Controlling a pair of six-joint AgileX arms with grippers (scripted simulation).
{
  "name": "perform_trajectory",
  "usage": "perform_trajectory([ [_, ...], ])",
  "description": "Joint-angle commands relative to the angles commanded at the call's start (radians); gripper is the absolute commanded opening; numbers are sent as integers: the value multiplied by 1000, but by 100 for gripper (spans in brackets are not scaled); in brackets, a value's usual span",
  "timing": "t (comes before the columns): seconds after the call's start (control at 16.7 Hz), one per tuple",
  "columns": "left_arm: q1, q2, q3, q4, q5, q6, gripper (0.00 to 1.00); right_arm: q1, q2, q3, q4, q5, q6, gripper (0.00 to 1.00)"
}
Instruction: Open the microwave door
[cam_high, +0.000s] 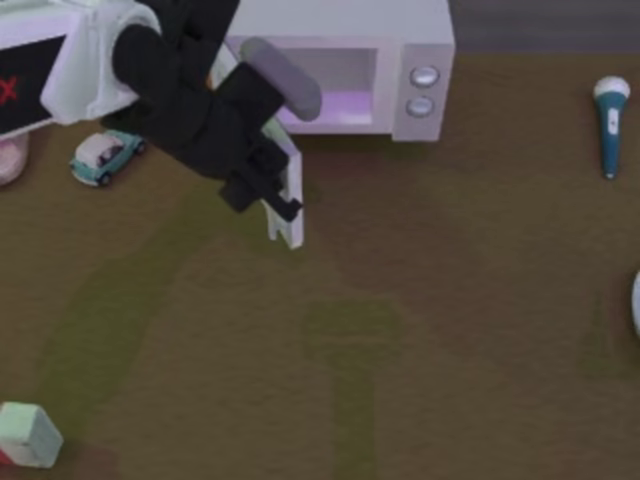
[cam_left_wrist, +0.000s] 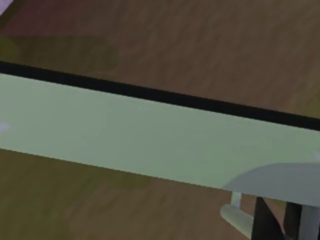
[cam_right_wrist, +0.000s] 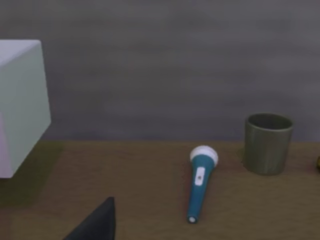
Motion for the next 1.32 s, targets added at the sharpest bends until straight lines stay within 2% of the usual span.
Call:
perform_trajectory([
  [0.24,3,1,-3,-4,11,15,0,0,0,0,0,0,0,100],
  [0.72,78,-18,-16,-61,94,203,0,0,0,0,0,0,0,100],
  [1.32,79,-18,-16,-61,95,205,0,0,0,0,0,0,0,100],
])
